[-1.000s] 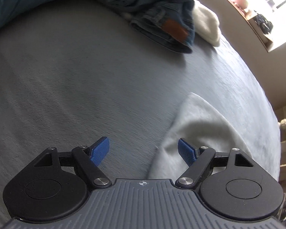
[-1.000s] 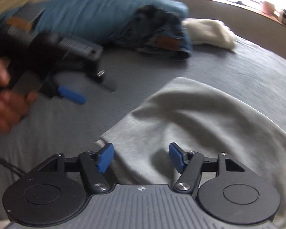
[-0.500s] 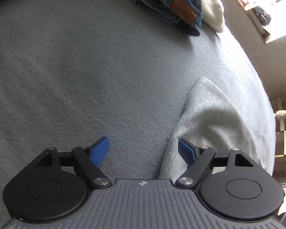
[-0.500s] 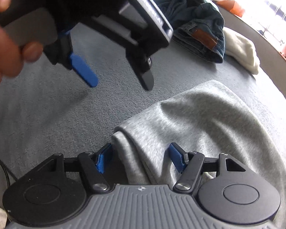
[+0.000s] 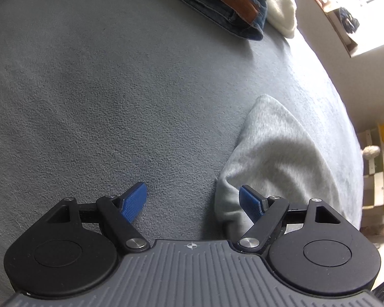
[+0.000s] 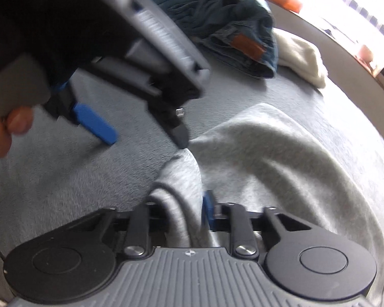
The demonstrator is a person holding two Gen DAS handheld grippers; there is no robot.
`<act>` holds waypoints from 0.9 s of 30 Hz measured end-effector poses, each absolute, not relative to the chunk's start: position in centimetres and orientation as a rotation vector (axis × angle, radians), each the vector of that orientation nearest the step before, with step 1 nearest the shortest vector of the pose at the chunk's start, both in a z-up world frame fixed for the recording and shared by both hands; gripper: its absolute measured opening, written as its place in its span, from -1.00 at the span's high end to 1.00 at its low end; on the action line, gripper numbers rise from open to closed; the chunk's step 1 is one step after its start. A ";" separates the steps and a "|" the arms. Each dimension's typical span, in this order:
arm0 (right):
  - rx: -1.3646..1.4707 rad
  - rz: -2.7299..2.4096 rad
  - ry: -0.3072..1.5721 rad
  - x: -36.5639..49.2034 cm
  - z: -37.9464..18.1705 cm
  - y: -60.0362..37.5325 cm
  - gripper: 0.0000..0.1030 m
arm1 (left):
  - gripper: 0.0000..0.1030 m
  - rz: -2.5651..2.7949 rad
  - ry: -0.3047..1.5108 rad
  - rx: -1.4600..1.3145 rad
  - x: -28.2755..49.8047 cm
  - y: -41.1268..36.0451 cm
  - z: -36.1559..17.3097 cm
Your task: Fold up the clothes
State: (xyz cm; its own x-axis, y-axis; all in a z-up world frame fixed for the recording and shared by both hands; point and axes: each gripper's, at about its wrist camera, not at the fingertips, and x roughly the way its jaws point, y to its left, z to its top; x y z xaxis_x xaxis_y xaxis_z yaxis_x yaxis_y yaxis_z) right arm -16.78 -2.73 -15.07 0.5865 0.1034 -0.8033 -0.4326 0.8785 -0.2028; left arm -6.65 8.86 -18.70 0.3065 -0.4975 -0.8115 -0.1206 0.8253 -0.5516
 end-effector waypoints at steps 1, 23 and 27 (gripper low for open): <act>-0.376 0.317 0.894 -16.7 -14.7 -3.1 0.68 | -0.55 -0.268 1.252 -0.607 -6.6 9.0 -18.7; -0.022 0.284 0.863 -16.9 -10.1 -9.1 0.71 | -0.50 -0.493 1.333 -0.726 -1.6 2.1 -20.5; 0.002 0.284 0.854 -17.3 -9.1 -9.7 0.71 | -0.21 -0.500 1.331 -0.685 -0.6 0.9 -20.4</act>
State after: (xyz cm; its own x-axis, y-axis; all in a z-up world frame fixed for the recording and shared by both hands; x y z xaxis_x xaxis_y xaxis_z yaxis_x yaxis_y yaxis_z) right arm -17.32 -9.73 -9.08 0.6218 0.2479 -0.7429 -0.2463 0.9624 0.1149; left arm -0.55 0.86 -20.40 0.1822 -0.6853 -0.7051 -0.0523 0.7093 -0.7029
